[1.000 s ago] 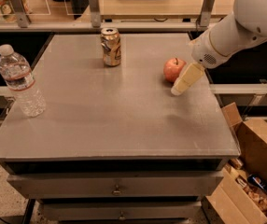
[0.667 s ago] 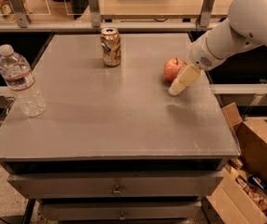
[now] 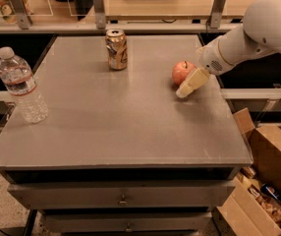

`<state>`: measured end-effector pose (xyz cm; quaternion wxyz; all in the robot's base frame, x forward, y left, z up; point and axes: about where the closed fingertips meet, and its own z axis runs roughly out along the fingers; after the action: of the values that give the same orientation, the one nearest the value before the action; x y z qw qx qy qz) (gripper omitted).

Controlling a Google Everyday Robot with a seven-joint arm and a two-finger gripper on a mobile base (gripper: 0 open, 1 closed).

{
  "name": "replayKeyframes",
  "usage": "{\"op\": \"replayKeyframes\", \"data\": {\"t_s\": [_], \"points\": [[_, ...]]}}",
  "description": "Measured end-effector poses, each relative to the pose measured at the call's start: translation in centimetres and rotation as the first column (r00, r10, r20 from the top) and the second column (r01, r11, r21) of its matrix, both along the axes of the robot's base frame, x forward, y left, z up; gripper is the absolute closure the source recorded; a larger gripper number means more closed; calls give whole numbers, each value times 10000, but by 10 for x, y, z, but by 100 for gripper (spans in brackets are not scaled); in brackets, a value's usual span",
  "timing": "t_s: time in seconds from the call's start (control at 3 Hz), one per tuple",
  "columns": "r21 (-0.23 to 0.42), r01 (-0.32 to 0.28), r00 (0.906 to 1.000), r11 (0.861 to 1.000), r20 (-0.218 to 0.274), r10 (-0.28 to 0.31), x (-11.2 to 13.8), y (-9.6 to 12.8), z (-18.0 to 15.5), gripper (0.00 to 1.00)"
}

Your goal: Pick apple

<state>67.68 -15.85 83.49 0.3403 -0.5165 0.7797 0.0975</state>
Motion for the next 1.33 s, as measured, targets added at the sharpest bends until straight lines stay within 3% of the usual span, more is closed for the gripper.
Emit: {"op": "replayKeyframes", "data": {"t_s": [0.33,1.33], "points": [[655,-90,10000,9978,23,89,4,3,3,0],[1071,-354,9994,9936,29,353,8,9,4,65]]}}
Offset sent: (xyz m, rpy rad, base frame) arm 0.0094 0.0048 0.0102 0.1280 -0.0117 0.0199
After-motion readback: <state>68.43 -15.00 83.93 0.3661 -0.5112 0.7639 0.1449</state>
